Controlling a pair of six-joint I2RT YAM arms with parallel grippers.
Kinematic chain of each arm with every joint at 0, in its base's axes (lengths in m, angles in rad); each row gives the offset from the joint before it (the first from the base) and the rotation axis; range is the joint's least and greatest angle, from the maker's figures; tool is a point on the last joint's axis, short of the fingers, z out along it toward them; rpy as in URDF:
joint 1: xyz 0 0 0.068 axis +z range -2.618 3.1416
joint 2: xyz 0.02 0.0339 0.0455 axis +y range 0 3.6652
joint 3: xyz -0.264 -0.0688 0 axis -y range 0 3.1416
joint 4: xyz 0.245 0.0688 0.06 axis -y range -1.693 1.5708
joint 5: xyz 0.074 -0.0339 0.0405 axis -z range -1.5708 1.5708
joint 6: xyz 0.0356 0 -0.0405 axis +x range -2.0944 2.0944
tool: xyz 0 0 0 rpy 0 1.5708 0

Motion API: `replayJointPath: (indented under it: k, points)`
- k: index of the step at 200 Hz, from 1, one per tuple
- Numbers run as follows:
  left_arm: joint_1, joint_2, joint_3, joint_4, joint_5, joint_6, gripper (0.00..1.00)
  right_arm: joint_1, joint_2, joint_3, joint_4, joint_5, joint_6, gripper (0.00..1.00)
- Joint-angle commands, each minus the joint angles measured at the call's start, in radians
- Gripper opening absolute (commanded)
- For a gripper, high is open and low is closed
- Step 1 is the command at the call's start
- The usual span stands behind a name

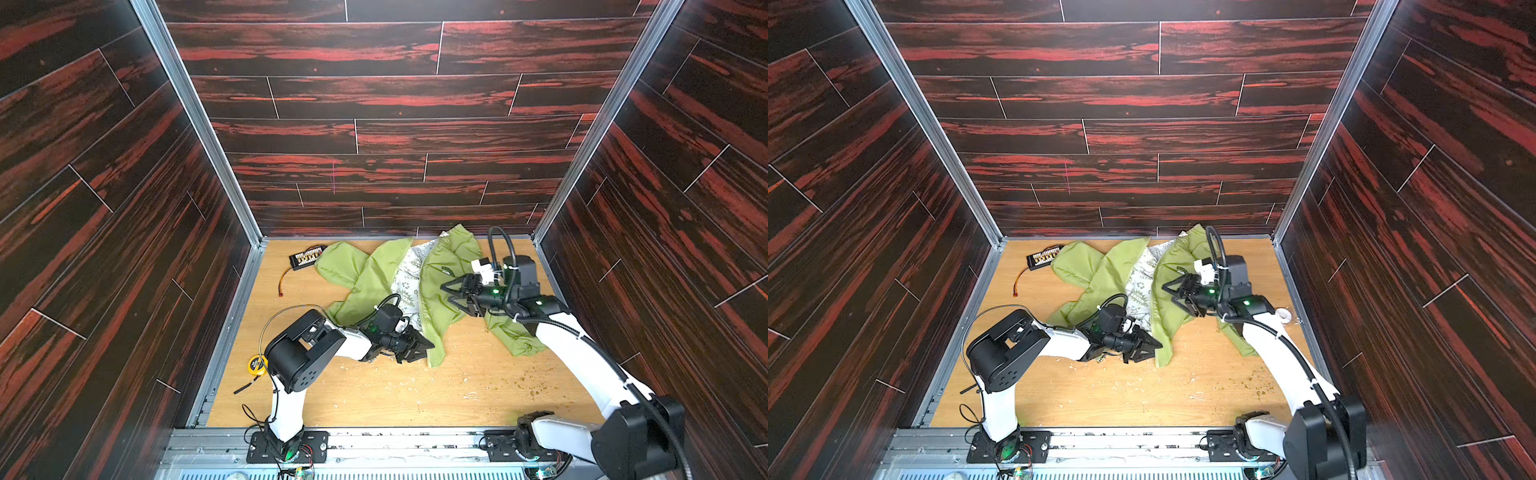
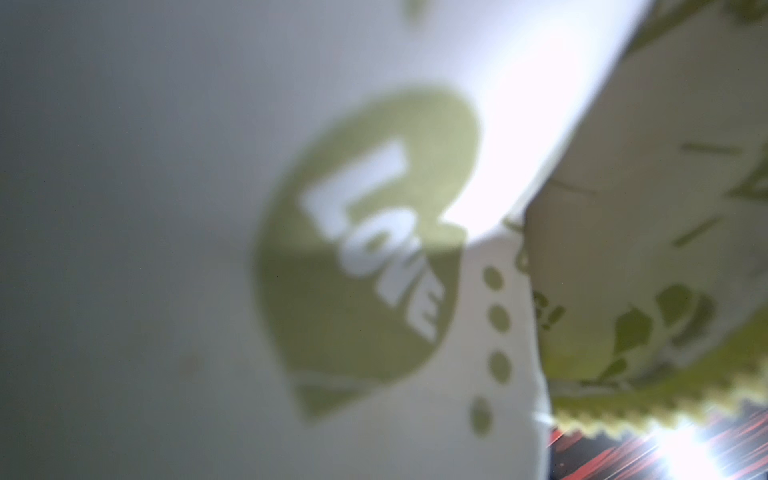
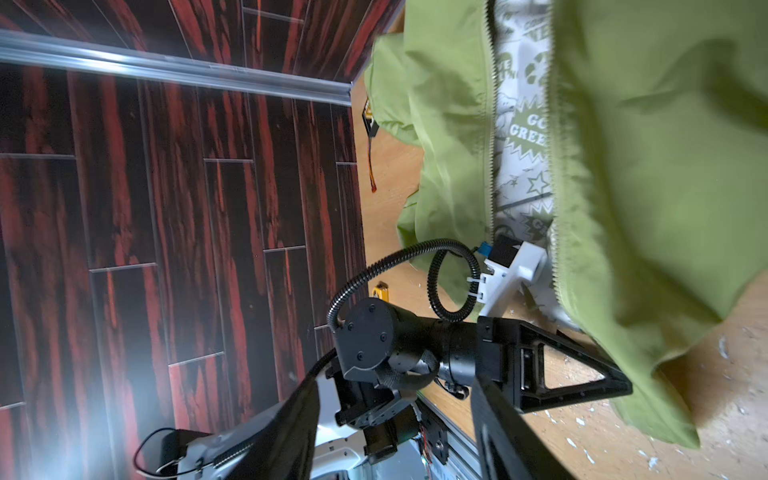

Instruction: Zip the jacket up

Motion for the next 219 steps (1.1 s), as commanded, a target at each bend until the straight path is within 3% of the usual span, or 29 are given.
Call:
replayJointPath:
  k: [1,24,65,103,164,219]
  points:
    - [0.007,-0.16,0.047,-0.232,-0.045,0.138,0.58,0.048,0.067,0.086,-0.048,0.042,-0.032,0.61]
    - [0.022,-0.318,0.064,-0.517,-0.106,0.289,0.64,0.079,0.133,0.143,-0.035,0.04,-0.017,0.59]
    - [0.097,-0.547,-0.055,-0.737,-0.191,0.343,0.65,0.12,0.234,0.171,0.02,0.03,0.033,0.51]
    - [0.155,-0.62,-0.044,-0.973,-0.284,0.47,0.65,0.246,0.379,0.212,0.032,0.048,0.053,0.51]
    - [0.32,-0.545,-0.092,-0.805,-0.367,0.459,0.47,0.334,0.589,0.186,0.082,0.051,0.095,0.55]
    - [0.366,-0.362,-0.005,-0.697,-0.268,0.479,0.38,0.368,0.691,0.146,0.15,0.029,0.122,0.5]
